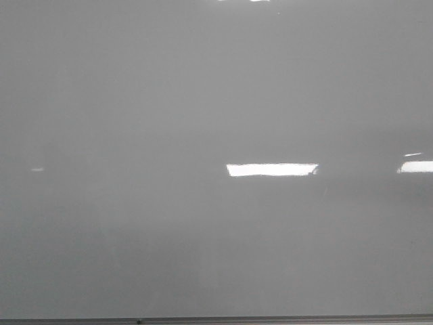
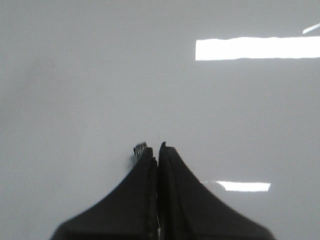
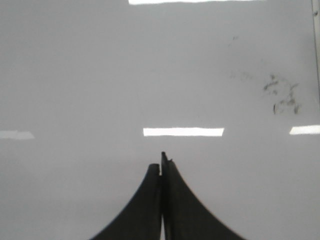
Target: Write number 8 on whiteboard
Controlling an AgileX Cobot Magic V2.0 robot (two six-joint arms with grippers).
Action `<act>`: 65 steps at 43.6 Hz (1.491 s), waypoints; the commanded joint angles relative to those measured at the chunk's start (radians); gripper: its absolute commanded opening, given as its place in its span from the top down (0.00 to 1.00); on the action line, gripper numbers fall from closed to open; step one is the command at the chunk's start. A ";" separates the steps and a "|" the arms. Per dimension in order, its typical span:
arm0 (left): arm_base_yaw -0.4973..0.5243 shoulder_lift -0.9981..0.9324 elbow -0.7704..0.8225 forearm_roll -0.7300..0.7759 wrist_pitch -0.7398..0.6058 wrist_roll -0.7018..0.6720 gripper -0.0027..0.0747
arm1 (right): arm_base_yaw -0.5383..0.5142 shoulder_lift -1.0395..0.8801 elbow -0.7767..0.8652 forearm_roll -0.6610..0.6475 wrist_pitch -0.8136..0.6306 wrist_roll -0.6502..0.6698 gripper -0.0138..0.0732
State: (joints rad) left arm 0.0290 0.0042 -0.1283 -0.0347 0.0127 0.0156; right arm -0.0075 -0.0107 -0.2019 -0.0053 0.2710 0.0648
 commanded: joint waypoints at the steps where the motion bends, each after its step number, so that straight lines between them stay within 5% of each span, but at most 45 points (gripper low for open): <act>1: 0.001 0.088 -0.143 0.003 0.050 -0.003 0.99 | 0.000 0.070 -0.151 -0.009 0.033 -0.001 0.92; 7: 0.001 0.240 -0.246 0.005 0.208 -0.003 0.99 | 0.000 0.203 -0.235 -0.009 0.061 -0.001 0.92; 20: 0.001 0.419 -0.279 0.005 0.198 -0.003 0.95 | 0.000 0.355 -0.253 -0.009 0.010 -0.001 0.91; 24: 0.001 0.423 -0.279 0.005 0.198 -0.003 0.78 | 0.000 0.364 -0.253 -0.009 0.010 -0.001 0.81; 31: 0.001 0.423 -0.279 0.005 0.198 -0.003 0.30 | 0.000 0.365 -0.252 -0.009 0.011 -0.001 0.49; 35: 0.001 0.423 -0.279 0.005 0.196 -0.003 0.17 | 0.000 0.365 -0.252 -0.009 0.014 -0.001 0.33; 48: 0.001 0.486 -0.284 -0.032 0.201 -0.005 0.17 | 0.000 0.365 -0.252 -0.009 0.014 -0.001 0.29; 65: 0.001 1.037 -0.547 -0.064 0.332 -0.084 0.17 | 0.000 0.365 -0.252 -0.009 0.013 -0.001 0.29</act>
State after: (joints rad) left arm 0.0290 0.9412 -0.5921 -0.0692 0.3877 -0.0539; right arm -0.0075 0.3395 -0.4181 -0.0053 0.3700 0.0648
